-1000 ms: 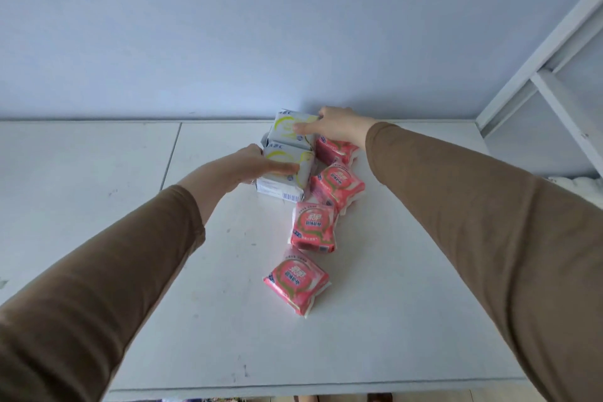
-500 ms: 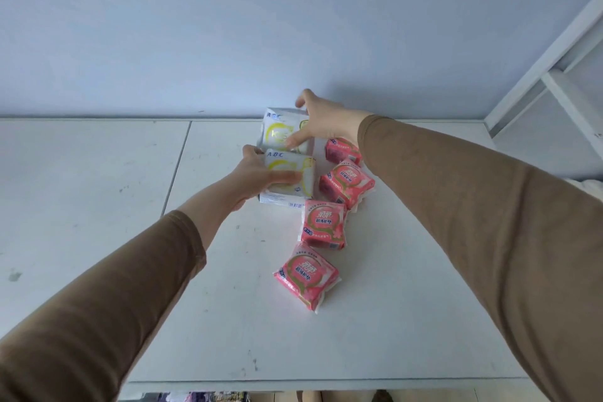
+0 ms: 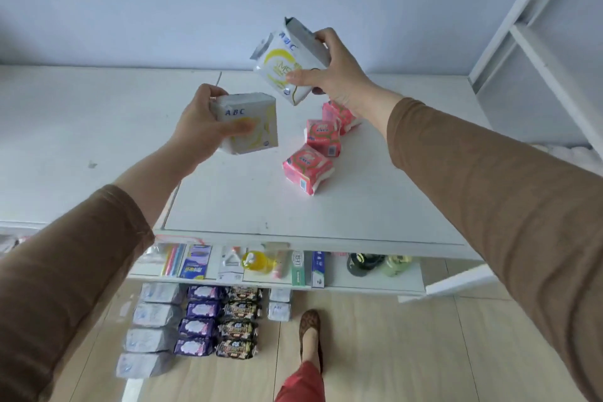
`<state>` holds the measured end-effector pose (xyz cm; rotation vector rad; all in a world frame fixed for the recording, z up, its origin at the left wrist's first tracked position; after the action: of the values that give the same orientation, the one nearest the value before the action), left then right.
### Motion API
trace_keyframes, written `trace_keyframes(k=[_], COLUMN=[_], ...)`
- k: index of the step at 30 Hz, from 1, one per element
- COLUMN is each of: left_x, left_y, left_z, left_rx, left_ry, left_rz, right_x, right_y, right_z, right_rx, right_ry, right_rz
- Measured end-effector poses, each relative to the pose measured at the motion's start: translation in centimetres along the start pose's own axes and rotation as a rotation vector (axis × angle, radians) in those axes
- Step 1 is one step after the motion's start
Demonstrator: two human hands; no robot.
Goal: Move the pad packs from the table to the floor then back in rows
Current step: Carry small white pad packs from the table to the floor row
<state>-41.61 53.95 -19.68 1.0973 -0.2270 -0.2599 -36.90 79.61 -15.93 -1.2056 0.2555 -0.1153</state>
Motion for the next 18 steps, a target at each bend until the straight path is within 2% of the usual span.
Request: trace_keyframes(k=[2, 5, 10, 14, 18], left_x=[4.2, 9.9, 16.6, 19.4, 21.8], left_y=[-0.7, -2.6, -7.7, -12.6, -18.9], left_z=[1.3, 3.0, 5.1, 5.8, 5.4], left_rx=[-0.023, -0.147, -0.332, -0.420, -0.550], left_ry=[-0.002, -0.025, -0.158, -0.321, -0.436], left_rz=[0.005, 0.024, 0.045, 0.053, 0.003], right_x=[4.8, 11.8, 21.5, 27.1, 32.1], right_y=[-0.9, -1.1, 0.6, 3.4, 7.4], right_z=[-0.6, -2.0, -4.8, -8.0, -12.0], right_rx=[-0.049, 0.011, 0.046, 0.136, 0.094], right_ry=[-0.011, -0.088, -0.249, -0.255, -0.245], right_rz=[-0.022, -0.073, -0.180, -0.298, -0.418])
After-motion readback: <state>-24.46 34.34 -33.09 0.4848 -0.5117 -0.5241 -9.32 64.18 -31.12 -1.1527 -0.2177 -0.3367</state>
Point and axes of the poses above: each hand's wrist, its own x-axis away from the middle knuckle, its own z-axis out of the back of the hand, y = z × x, the point moved 1 cm from there along -x, towards the middle knuckle, and after that the axes turned 2 degrees about z, right-handed, at the moved point
